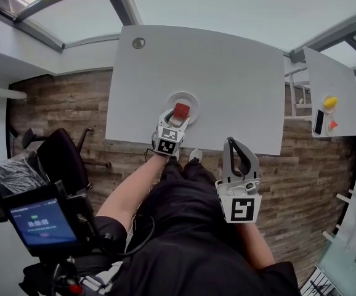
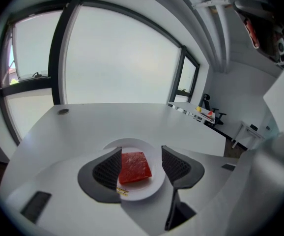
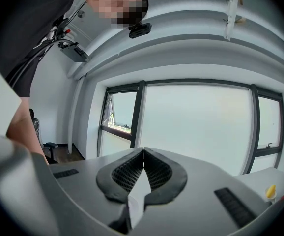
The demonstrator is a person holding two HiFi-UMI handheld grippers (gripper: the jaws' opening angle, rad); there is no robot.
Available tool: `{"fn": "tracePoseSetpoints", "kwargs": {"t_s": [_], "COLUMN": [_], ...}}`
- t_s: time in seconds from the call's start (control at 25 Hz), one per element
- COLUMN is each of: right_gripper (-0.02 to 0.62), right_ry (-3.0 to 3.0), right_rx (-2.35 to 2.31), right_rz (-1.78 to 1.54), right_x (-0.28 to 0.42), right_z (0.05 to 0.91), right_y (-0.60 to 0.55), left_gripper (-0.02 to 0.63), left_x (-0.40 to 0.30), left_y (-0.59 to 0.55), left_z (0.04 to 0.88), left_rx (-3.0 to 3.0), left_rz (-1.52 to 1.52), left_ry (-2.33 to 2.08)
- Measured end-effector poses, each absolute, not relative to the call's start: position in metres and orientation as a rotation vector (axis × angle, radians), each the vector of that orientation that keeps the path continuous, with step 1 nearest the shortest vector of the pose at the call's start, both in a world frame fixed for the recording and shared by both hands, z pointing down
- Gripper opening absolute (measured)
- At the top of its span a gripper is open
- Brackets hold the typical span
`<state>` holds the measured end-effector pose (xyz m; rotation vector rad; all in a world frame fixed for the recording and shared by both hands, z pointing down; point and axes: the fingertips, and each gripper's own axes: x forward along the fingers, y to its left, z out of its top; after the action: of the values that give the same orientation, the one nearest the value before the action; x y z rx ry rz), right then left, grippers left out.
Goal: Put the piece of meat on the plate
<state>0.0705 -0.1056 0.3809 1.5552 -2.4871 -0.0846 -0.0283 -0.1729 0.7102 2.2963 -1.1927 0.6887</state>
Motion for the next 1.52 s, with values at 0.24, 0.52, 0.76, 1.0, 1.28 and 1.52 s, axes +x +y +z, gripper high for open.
{"fn": "tracePoseSetpoints", "kwargs": {"t_s": [0.24, 0.52, 0.76, 1.0, 1.28, 1.52], "right_gripper": [0.005, 0.005, 0.005, 0.005, 0.005, 0.005], "right_ry": [-2.542, -2.555, -2.571, -2.584, -2.606, -2.618], "right_rx": [1.548, 1.566, 1.572, 1.551, 1.551, 1.558], "right_rz": [-0.139, -0.16, -0.195, -0.2, -0.195, -0.177], "right_x": [0.055, 0.057, 0.056, 0.057, 0.058, 0.062], "right_z": [0.362, 0.353, 0.339, 0.342, 0.343, 0.346], "right_y": [-0.079, -0.072, -0.063, -0.069, -0.076, -0.087], "left_gripper": [0.255, 0.17, 0.077, 0.037, 0.006, 0.006], "left_x": [-0.032, -0.035, -0.041, -0.043, -0.039, -0.031], "left_y": [-0.153, -0.148, -0.131, -0.133, -0.129, -0.124], "left_z": [0.663, 0.616, 0.572, 0.542, 0.51, 0.474], "left_rx": [2.342, 2.382, 2.439, 2.476, 2.49, 2.531], "left_rz": [0.601, 0.465, 0.413, 0.364, 0.286, 0.2], "left_ry": [-1.247, -1.355, -1.439, -1.468, -1.479, -1.509]}}
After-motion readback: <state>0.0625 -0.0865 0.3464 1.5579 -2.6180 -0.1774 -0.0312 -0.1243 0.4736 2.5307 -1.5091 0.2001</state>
